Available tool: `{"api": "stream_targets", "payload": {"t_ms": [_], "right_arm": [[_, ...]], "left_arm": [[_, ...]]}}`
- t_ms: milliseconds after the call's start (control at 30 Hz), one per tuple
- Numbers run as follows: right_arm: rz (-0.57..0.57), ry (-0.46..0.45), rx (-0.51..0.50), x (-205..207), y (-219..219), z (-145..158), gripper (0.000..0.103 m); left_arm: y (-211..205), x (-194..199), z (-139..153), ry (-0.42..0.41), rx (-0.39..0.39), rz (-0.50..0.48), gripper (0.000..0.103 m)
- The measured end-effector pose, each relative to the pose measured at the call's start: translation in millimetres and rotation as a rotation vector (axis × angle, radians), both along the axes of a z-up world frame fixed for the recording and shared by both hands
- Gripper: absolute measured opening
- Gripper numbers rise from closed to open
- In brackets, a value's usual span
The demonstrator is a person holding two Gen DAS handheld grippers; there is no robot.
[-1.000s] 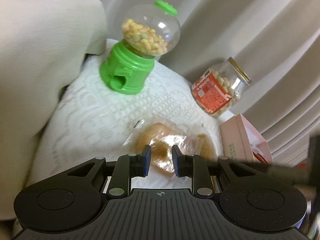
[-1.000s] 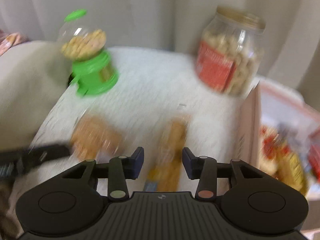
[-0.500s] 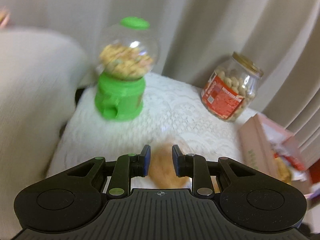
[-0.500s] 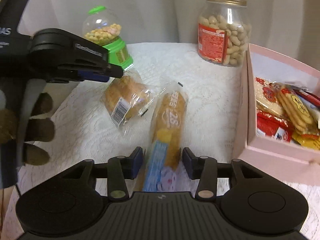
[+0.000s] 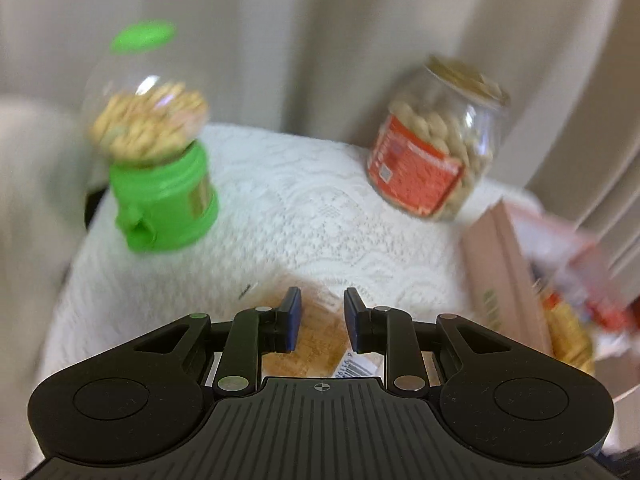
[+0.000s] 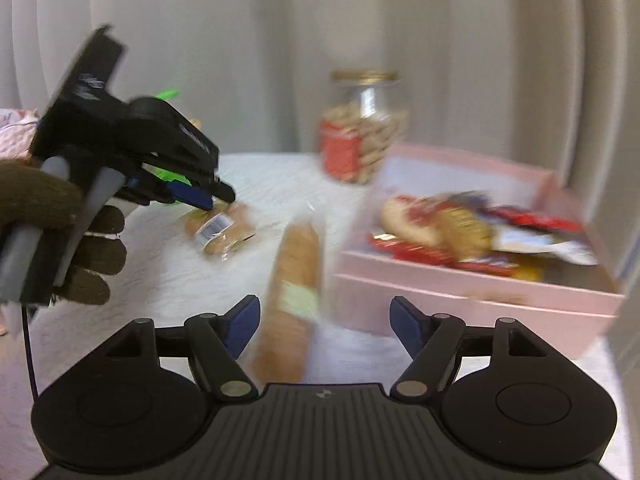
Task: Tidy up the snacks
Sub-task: 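Grasp the round bread packet with the right tool while the left approaches the wafer roll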
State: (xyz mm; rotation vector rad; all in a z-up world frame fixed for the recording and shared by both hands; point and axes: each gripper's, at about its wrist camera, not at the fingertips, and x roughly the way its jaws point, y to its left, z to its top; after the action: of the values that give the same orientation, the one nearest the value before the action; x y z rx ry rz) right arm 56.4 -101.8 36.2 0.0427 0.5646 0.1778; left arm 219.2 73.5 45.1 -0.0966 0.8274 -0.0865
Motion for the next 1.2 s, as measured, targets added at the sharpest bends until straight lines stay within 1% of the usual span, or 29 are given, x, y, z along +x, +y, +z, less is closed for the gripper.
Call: {"api": "stream_targets", "payload": {"t_ms": [33,67,100,133,200,267,300,333,367,433,467,500,567,600,633,667,733,767,833,867,900,1000,1033,1100,1200], "right_arm": [[-0.006,-0.007,0.005,-2.2,-4.6,-0.4,0.074],[-0.011,-0.01,0.014,-4.3,-8.7,-2.2,0.075],[-0.016,-0.008,0.027,-4.9,-12.4,-4.9,0.075],[-0.025,0.002,0.044,-4.3,-16.1,-9.2,0.076],[-0.035,0.029,0.075,-1.2,-21.4,-16.4,0.076],[-0.038,0.041,0.105,1.3,-27.0,-17.6,0.076],[-0.04,0.034,0.118,0.7,-29.3,-17.3,0.076],[-0.042,0.033,0.127,0.8,-29.9,-18.6,0.077],[-0.039,0.038,0.132,1.3,-30.3,-19.1,0.077],[-0.029,0.047,0.127,1.5,-27.0,-21.1,0.077],[-0.024,0.045,0.116,1.3,-24.4,-21.2,0.077],[-0.019,0.042,0.102,0.8,-20.9,-21.2,0.077],[-0.013,0.032,0.076,-0.8,-16.0,-20.3,0.077],[-0.013,0.026,0.065,-2.3,-14.5,-20.1,0.077],[-0.014,0.022,0.057,-3.7,-13.0,-19.8,0.078],[-0.016,0.021,0.054,-3.8,-12.4,-20.1,0.078],[-0.019,0.025,0.057,-3.0,-13.6,-20.8,0.079],[-0.02,0.029,0.062,-2.1,-14.8,-21.4,0.081],[-0.023,0.036,0.073,-0.6,-16.9,-22.4,0.082],[-0.023,0.038,0.076,-0.2,-17.7,-22.8,0.083],[-0.023,0.039,0.078,0.1,-18.2,-23.2,0.083],[-0.024,0.039,0.077,1.0,-18.3,-23.7,0.084],[-0.025,0.04,0.079,1.2,-18.5,-23.8,0.084],[-0.025,0.04,0.081,1.3,-18.8,-23.7,0.084],[-0.01,0.036,0.056,1.0,-14.4,-19.4,0.084]], "left_arm": [[-7.5,-2.1,-1.6,-0.011,0.062,-0.019,0.027],[-12.5,-5.3,-3.0,-0.022,0.107,-0.036,0.027],[-14.9,-9.8,-4.0,-0.03,0.137,-0.051,0.027],[-15.1,-14.4,-3.6,-0.031,0.146,-0.059,0.027],[-5.1,-25.6,1.5,-0.018,0.109,-0.058,0.028],[10.1,-38.9,9.2,-0.037,0.05,-0.028,0.028],[16.7,-43.4,13.2,-0.051,0.028,-0.002,0.028],[26.2,-48.6,16.2,-0.057,-0.011,0.033,0.028],[39.5,-52.7,17.0,-0.041,-0.093,0.073,0.028],[58.5,-51.8,11.2,0.02,-0.259,0.124,0.028],[65.4,-48.5,6.4,0.052,-0.325,0.151,0.028],[69.7,-44.3,1.5,0.075,-0.371,0.179,0.028],[71.5,-30.8,-6.1,0.087,-0.42,0.224,0.028],[69.6,-23.0,-9.3,0.083,-0.428,0.243,0.028],[65.6,-17.6,-11.3,0.078,-0.418,0.253,0.028],[58.0,-10.9,-12.3,0.073,-0.397,0.243,0.028],[37.4,1.6,-12.1,0.081,-0.331,0.167,0.028],[25.1,6.8,-11.4,0.083,-0.285,0.126,0.028],[4.4,10.2,-9.5,0.059,-0.193,0.052,0.029],[-3.3,10.6,-8.7,0.05,-0.157,0.033,0.029],[-6.5,10.5,-7.9,0.042,-0.14,0.029,0.029],[-1.8,8.9,-9.2,0.036,-0.151,0.027,0.034],[2.0,7.0,-9.7,0.034,-0.164,0.027,0.033],[12.5,0.6,-11.8,0.041,-0.206,0.045,0.03],[29.7,-15.1,-16.9,0.046,-0.272,0.04,0.03]]}}
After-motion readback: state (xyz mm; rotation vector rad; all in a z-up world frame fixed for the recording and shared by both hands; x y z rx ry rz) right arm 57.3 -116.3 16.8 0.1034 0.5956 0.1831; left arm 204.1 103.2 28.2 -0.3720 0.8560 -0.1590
